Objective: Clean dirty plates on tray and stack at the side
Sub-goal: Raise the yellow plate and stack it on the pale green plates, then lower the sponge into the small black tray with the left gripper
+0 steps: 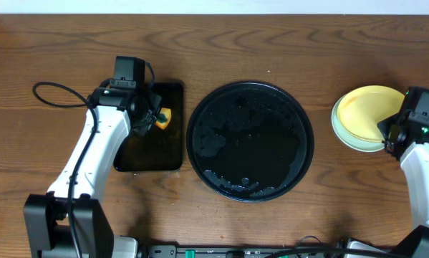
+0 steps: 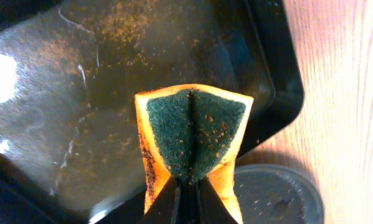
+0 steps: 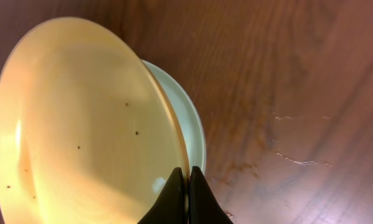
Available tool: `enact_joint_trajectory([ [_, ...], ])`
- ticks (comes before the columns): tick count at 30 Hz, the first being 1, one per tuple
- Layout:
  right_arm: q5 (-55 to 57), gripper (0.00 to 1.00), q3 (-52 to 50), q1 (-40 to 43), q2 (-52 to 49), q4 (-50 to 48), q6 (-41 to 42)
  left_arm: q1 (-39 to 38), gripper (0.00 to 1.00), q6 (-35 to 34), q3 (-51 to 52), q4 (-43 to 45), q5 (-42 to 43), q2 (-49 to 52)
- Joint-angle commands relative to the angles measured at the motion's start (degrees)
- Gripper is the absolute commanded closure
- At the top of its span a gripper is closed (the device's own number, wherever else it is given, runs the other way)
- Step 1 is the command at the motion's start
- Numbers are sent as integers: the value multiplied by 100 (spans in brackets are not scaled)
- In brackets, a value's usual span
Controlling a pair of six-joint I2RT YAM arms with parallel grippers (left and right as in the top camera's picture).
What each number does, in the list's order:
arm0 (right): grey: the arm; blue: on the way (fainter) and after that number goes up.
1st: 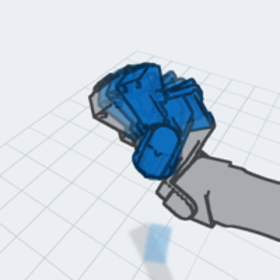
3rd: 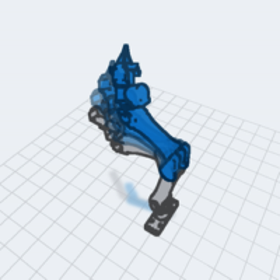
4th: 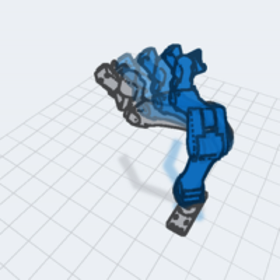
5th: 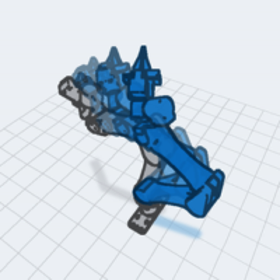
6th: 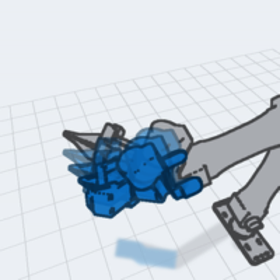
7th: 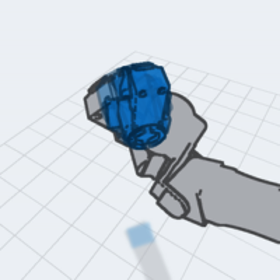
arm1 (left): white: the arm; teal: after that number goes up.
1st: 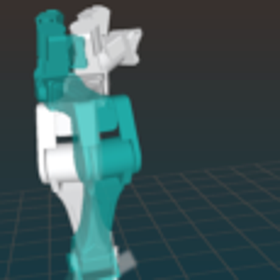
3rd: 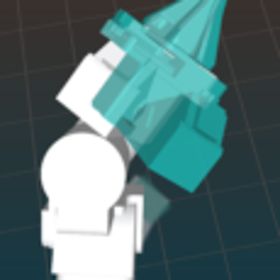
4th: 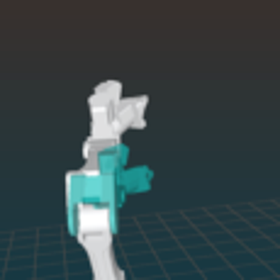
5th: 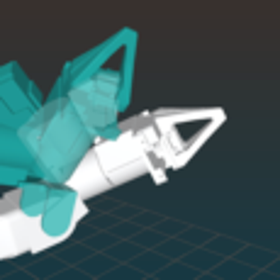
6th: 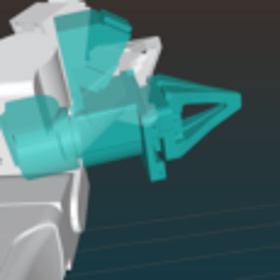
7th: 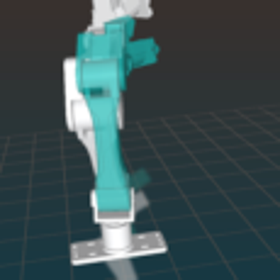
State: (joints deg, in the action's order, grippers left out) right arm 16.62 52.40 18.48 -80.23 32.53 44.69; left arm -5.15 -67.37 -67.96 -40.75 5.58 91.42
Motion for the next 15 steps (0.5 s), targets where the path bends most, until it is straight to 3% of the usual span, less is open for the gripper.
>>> enact_joint_trajectory([
  [1, -90, 99, -321, 42, 39, -378, 286, 4, 92, -678, -7, 68, -98, 157],
  [9, -321, 99, -1060, 46, 39, -1486, 723, 4, 92, -772, -7, 144, -356, 289],
  [15, -315, 96, -1113, 46, 39, -1650, 715, 4, 92, -767, -7, 140, -374, 289],
])
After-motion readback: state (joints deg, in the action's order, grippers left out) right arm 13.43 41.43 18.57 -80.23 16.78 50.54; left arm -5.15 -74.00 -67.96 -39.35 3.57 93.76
